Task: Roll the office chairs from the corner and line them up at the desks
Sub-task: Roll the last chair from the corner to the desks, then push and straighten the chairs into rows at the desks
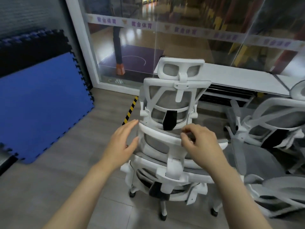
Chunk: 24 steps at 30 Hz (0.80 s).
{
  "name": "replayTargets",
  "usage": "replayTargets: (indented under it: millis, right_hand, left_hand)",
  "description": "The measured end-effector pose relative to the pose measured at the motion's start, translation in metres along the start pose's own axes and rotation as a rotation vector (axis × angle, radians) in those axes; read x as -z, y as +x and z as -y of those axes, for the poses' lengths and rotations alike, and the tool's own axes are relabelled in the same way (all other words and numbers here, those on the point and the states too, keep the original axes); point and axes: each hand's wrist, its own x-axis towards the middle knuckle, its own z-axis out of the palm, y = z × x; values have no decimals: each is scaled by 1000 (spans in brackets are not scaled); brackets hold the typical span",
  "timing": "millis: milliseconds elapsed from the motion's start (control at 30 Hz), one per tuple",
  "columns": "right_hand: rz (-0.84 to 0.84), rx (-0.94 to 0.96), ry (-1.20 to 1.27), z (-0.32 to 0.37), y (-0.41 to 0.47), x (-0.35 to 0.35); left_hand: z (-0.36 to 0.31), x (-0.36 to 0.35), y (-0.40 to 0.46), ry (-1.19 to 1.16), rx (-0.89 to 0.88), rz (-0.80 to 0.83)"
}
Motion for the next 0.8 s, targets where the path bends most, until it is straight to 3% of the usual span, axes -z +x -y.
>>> replayTargets:
  millis: [333, 600, 800]
  right_hand:
    - [175, 257, -199, 155, 63, -122]
    - [382, 148, -135, 254, 121, -256]
    - [446, 70, -97, 283, 171, -314]
  left_hand:
    - [123, 100, -36, 351, 198, 92]
    - [252, 218, -76, 492, 402, 146]
    - [319, 273, -69, 503, 467, 130]
